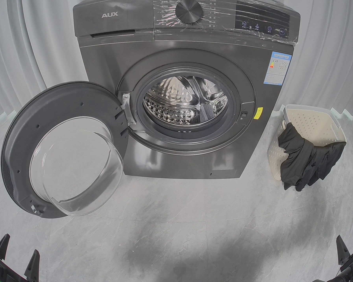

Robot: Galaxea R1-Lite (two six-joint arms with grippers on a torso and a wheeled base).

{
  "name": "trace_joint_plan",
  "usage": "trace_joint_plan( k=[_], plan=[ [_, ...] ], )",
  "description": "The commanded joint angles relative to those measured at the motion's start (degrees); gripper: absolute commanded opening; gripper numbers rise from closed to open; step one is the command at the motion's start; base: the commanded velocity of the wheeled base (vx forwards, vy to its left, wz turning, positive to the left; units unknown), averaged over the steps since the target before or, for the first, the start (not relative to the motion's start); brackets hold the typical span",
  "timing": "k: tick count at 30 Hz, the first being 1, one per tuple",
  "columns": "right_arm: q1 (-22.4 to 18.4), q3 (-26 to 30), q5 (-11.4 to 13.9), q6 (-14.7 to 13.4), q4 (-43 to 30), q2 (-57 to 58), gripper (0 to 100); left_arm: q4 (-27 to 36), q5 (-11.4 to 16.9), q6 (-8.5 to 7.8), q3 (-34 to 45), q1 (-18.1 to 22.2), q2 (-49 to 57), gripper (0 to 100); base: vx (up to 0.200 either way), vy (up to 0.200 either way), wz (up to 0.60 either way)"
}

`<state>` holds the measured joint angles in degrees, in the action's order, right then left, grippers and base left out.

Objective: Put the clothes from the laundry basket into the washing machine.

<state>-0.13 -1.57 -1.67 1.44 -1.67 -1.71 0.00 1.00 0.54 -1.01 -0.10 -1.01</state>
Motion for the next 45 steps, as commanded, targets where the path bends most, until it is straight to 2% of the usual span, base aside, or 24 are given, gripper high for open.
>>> trace_joint_plan(
  k=[1, 4, 6, 8, 10, 11, 21, 42, 45],
  plan=[
    [-0.3, -0.6, -0.7, -0.5, -0.7, 1.4, 100, 0.0, 0.0, 0.17, 0.9, 0.0, 0.9, 100, 0.0, 0.0, 0.0],
    [-0.4, -0.6, -4.0, -3.5, -1.0, 1.4, 100, 0.0, 0.0, 0.08, 0.9, 0.0, 0.9, 100, 0.0, 0.0, 0.0],
    [-0.5, -0.5, -4.9, -4.5, -0.9, 1.3, 100, 0.0, 0.0, 0.08, 0.9, 0.0, 0.9, 100, 0.0, 0.0, 0.0],
    [-0.2, -0.4, -3.3, -4.3, -0.8, 1.4, 100, 0.0, 0.0, 0.08, 0.9, 0.0, 0.9, 100, 0.0, 0.0, 0.0],
    [-0.2, 0.4, 1.0, -3.2, -0.4, 1.4, 100, 0.0, 0.0, 0.08, 0.9, 0.0, 0.9, 100, 0.0, 0.0, 0.0],
    [-0.2, 0.6, 1.3, -3.1, -0.4, 1.4, 100, 0.0, 0.0, 0.08, 0.9, 0.0, 0.9, 100, 0.0, 0.0, 0.0],
    [-0.3, 0.8, 0.9, -2.9, -0.1, 1.4, 100, 0.1, 0.0, 0.08, 0.9, 0.0, 0.9, 100, 0.0, 0.0, 0.0],
    [-0.3, 0.8, 0.9, -2.9, -0.1, 1.4, 100, 0.0, 0.0, 0.43, 0.9, 0.0, 0.9, 100, 0.0, -0.2, 0.0],
    [-0.3, 0.8, 0.9, -2.9, -0.1, 1.4, 100, 0.0, -0.1, 0.25, 0.9, 0.0, 0.9, 100, 0.0, 0.0, 0.0]
  ],
)
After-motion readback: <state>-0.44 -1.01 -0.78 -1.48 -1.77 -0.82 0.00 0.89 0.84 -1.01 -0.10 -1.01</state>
